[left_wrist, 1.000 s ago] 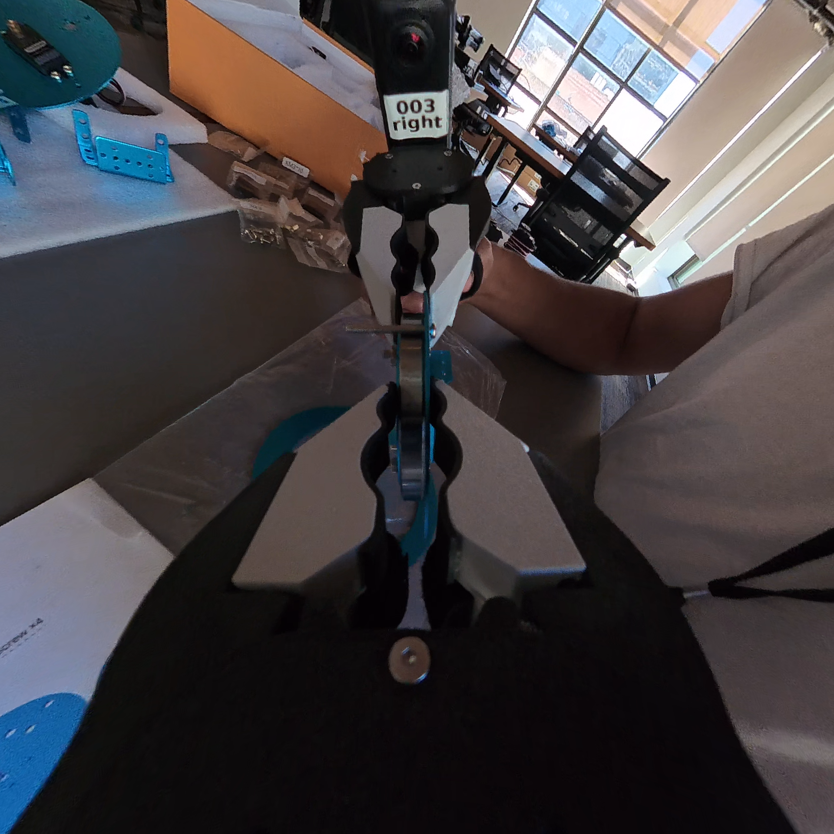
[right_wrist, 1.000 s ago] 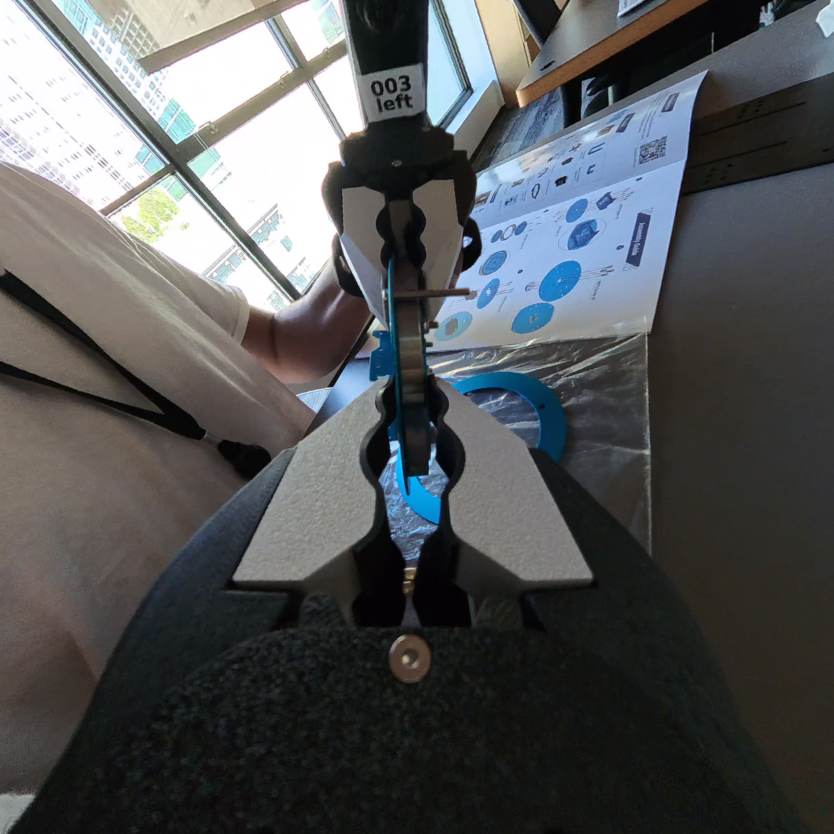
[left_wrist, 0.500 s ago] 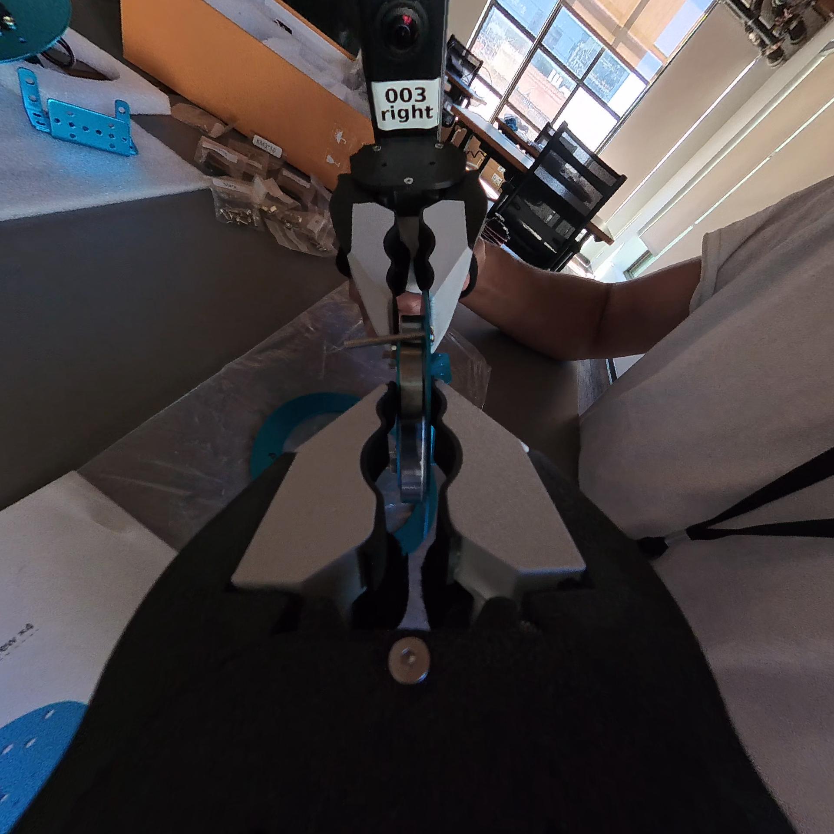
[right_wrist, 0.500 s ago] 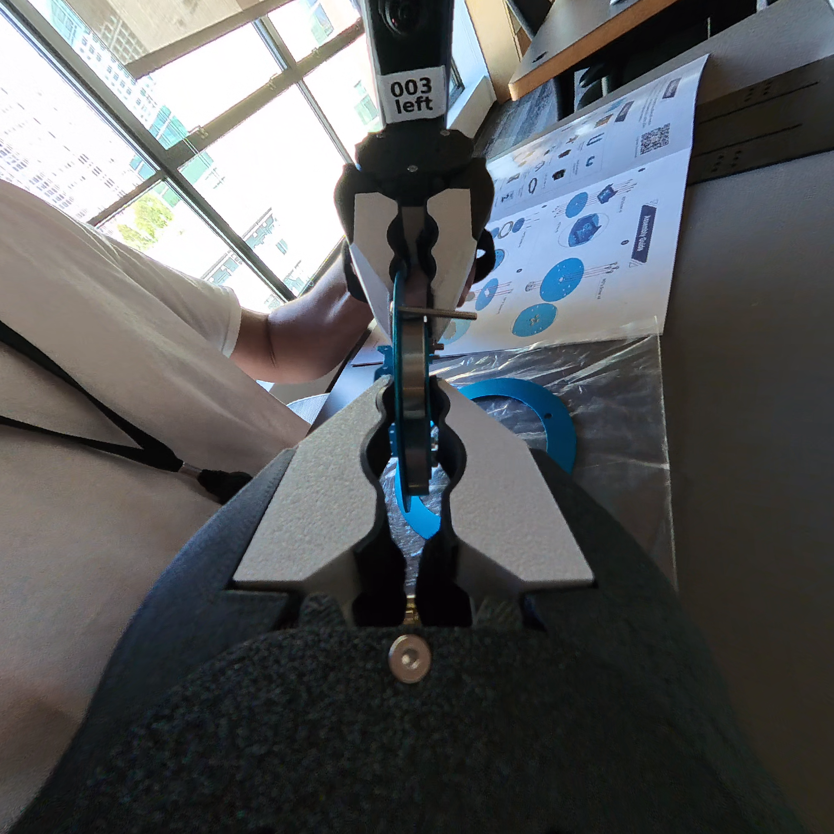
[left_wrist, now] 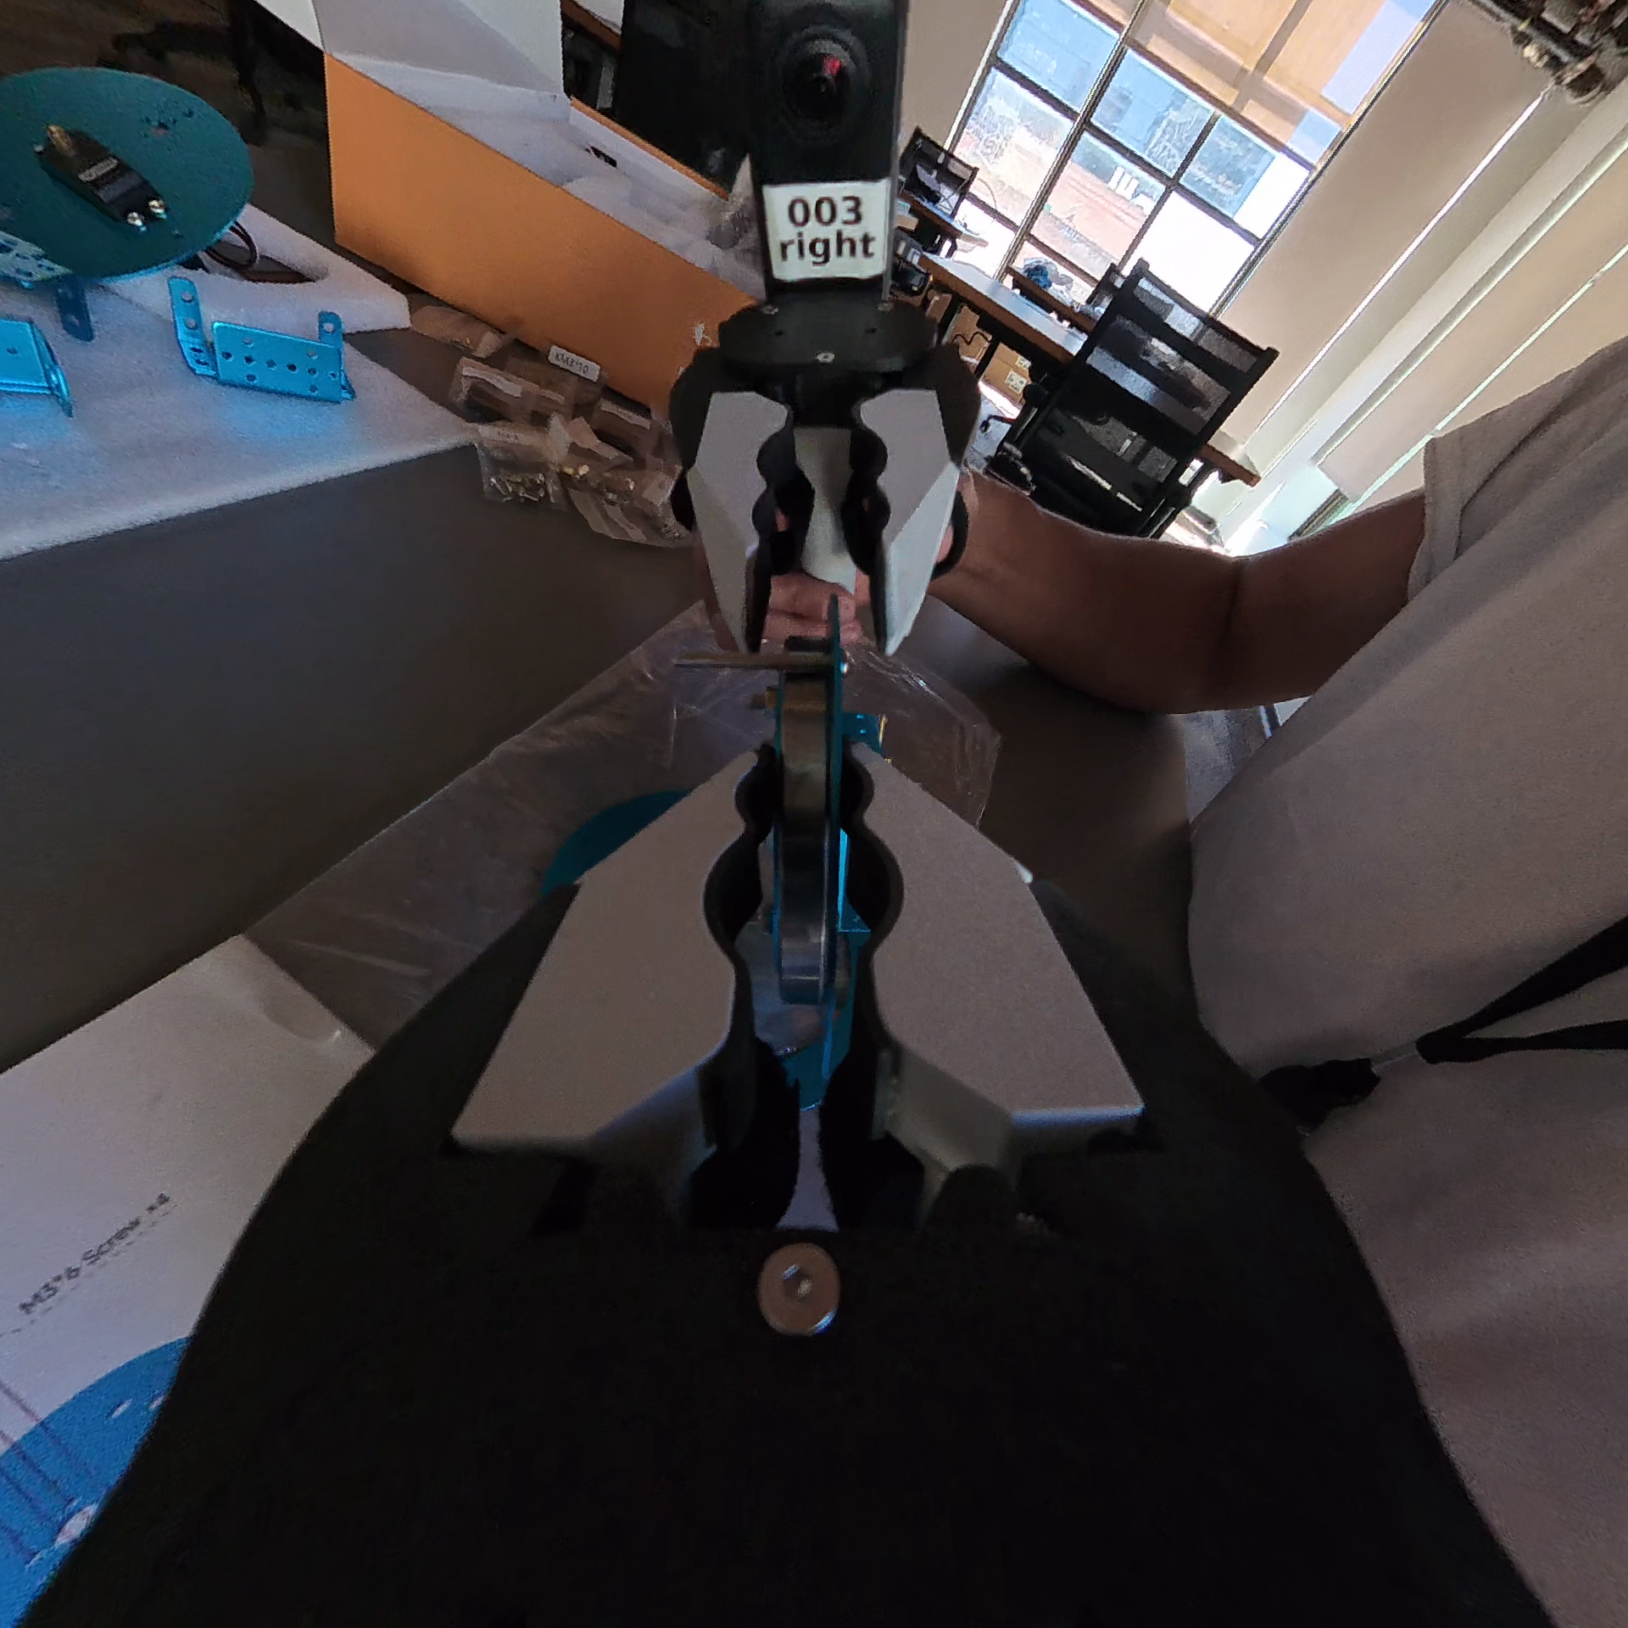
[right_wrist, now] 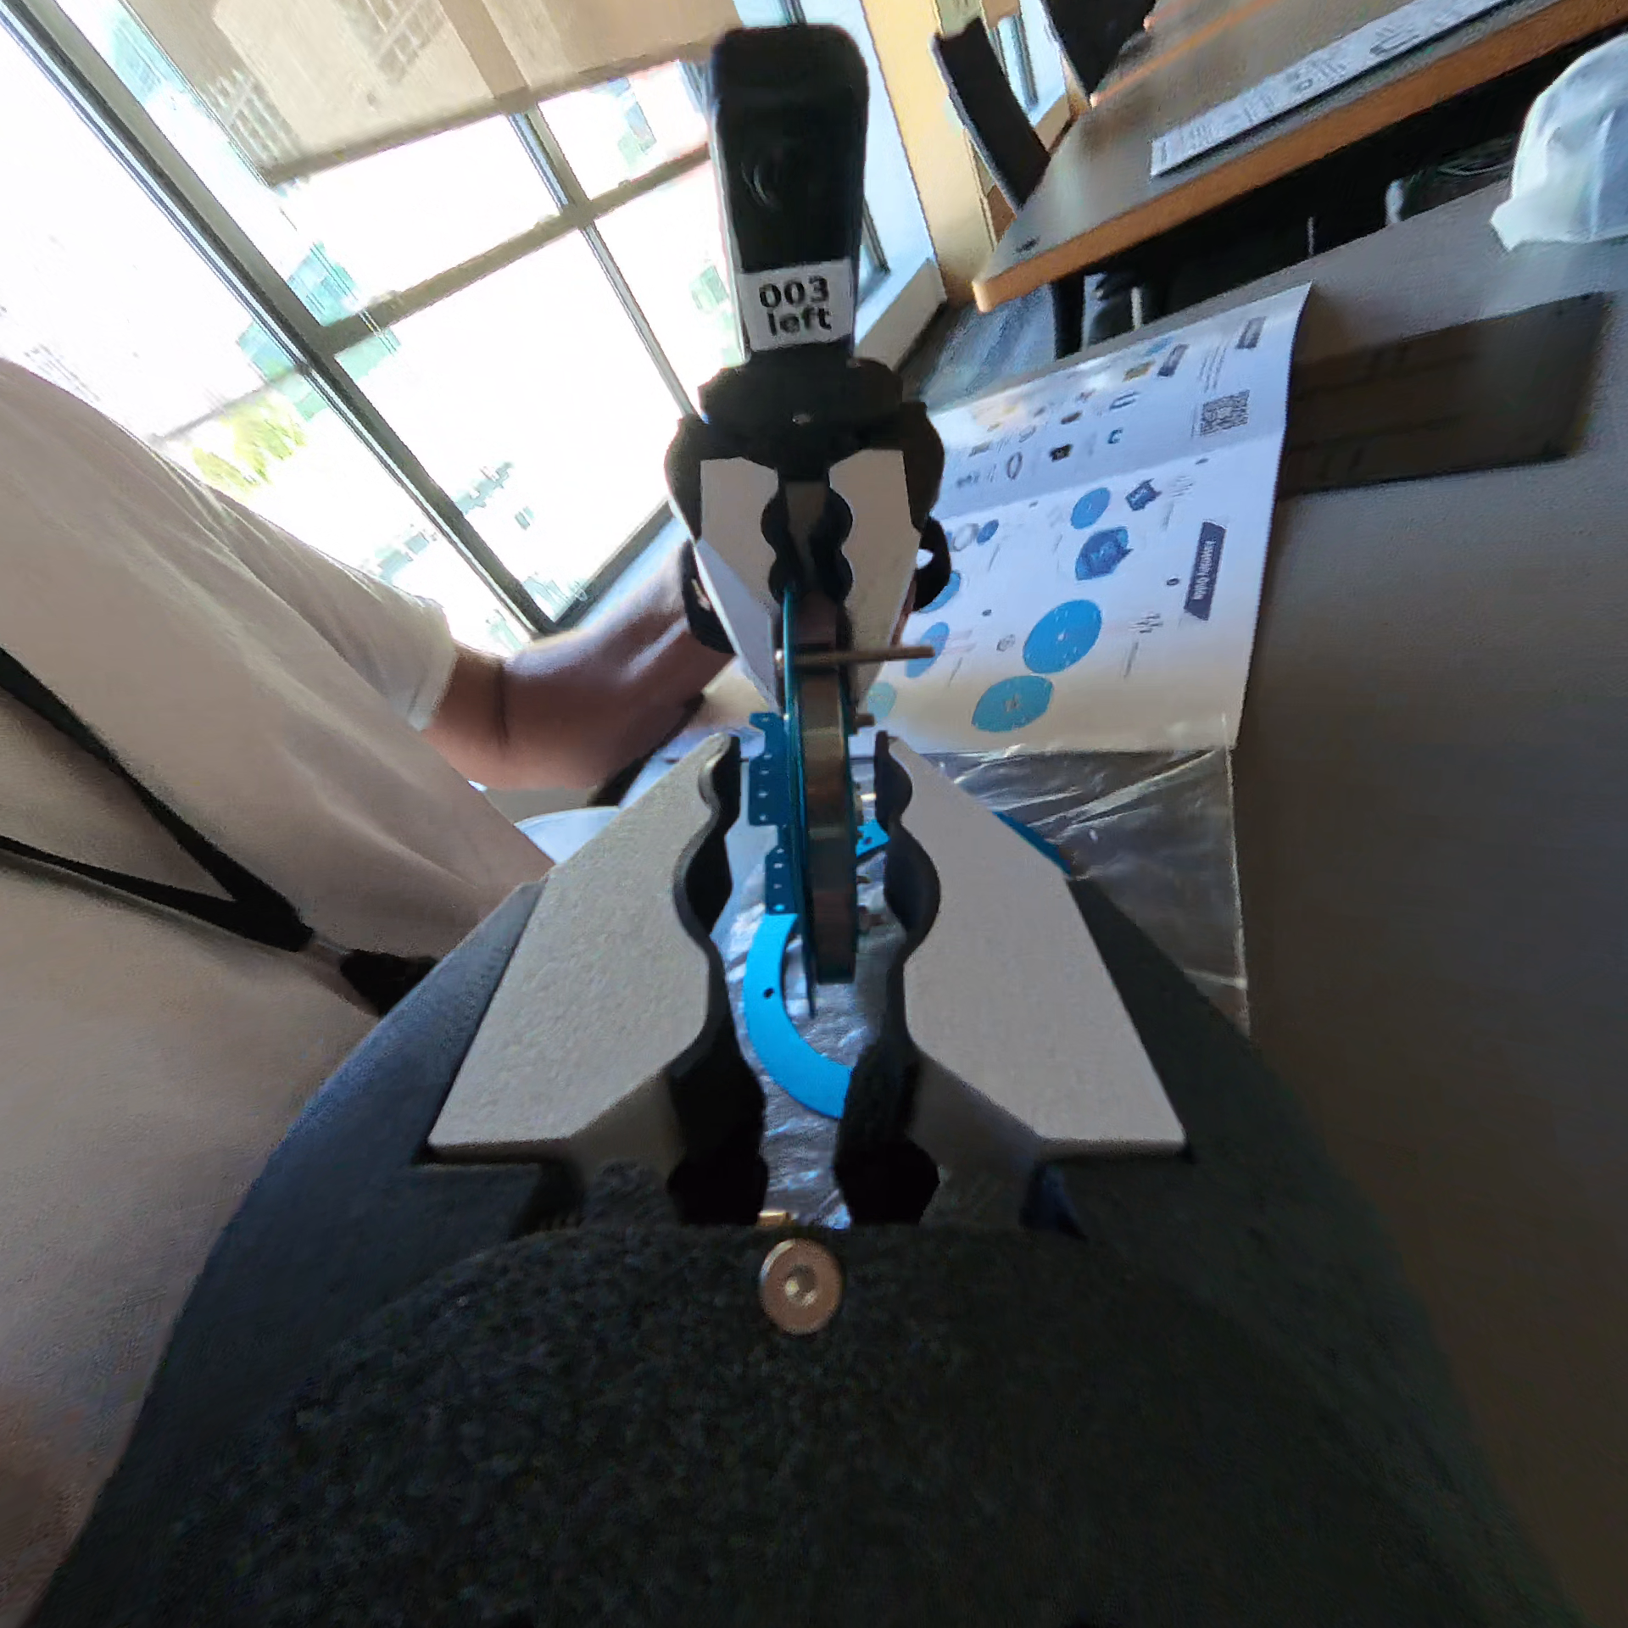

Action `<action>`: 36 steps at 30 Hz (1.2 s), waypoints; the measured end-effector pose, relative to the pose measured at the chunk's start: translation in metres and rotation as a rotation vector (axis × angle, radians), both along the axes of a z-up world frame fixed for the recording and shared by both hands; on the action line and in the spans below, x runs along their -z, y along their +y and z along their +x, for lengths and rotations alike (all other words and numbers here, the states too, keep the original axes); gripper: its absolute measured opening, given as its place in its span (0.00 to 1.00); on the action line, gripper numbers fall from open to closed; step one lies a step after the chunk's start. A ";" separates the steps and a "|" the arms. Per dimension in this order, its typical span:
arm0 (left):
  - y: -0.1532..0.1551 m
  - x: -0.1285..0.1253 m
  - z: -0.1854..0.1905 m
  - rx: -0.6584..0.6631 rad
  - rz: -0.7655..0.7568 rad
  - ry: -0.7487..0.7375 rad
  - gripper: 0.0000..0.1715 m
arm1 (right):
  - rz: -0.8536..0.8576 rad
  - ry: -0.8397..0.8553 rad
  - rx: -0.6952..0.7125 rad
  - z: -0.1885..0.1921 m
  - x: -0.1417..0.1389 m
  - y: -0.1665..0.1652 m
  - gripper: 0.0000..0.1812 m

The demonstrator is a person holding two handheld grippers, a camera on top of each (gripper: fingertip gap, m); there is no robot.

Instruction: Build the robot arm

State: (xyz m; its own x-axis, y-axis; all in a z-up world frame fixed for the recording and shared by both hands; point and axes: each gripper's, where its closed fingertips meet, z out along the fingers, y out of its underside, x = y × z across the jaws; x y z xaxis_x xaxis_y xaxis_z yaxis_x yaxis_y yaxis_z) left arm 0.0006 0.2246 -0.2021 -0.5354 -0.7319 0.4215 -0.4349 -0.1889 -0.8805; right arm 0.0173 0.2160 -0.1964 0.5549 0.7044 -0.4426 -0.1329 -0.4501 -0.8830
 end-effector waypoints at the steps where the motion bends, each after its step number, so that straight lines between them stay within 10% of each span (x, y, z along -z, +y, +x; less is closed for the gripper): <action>1: -0.001 -0.001 0.001 -0.002 0.001 -0.005 0.07 | 0.005 -0.058 0.008 -0.003 0.004 0.003 0.13; 36: -0.004 -0.007 -0.002 -0.042 0.128 -0.063 0.04 | -0.008 -0.107 0.008 -0.010 0.020 -0.002 0.07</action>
